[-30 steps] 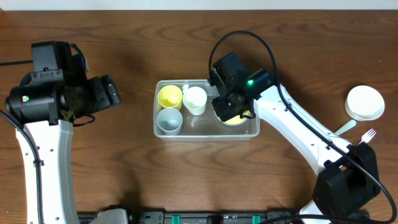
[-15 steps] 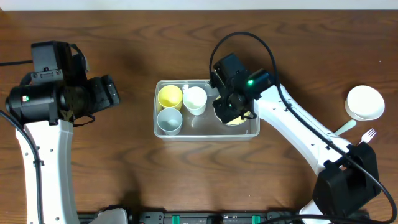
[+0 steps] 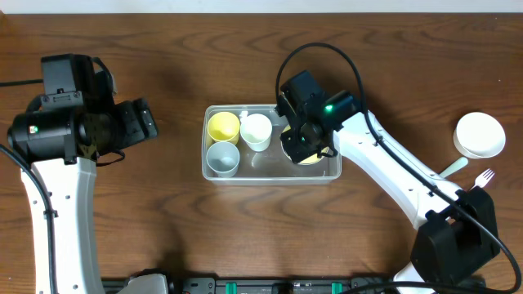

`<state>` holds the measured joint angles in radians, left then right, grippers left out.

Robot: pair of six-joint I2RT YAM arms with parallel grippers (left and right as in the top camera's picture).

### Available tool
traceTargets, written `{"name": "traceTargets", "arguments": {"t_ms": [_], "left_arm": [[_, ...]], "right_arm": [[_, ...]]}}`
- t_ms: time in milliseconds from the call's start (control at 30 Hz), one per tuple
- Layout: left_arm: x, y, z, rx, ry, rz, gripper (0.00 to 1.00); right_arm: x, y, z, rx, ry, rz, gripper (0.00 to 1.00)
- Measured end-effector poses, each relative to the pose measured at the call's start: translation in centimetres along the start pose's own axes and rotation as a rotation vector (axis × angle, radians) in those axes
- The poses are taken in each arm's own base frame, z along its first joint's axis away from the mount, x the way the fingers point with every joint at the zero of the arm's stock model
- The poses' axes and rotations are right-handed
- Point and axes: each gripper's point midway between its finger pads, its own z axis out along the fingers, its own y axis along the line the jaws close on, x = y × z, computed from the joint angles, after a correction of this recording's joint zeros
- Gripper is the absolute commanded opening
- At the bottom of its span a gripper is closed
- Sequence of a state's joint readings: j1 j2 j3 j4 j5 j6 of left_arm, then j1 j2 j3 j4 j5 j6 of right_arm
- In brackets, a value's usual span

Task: Pack container
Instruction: 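Lower the yellow bowl into the light blue bowl and release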

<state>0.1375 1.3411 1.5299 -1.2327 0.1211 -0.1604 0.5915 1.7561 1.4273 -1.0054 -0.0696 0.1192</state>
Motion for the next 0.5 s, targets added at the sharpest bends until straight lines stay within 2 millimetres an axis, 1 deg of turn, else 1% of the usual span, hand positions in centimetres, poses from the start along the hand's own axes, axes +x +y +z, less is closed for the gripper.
{"name": "traceTargets", "arguments": {"t_ms": [233,333,500], "left_arm": [[0.0,0.0,0.0,0.000,0.002,0.000,0.89],[0.0,0.0,0.0,0.000,0.002,0.000,0.89],[0.0,0.0,0.0,0.000,0.002,-0.001,0.89]], "right_arm": [[-0.1,-0.8,0.1,0.045,-0.009,0.027,0.01],[-0.1,-1.2,0.5,0.066,-0.015,0.052,0.01],[0.7,-1.6,1.5,0.081,-0.002,0.084,0.01]]}}
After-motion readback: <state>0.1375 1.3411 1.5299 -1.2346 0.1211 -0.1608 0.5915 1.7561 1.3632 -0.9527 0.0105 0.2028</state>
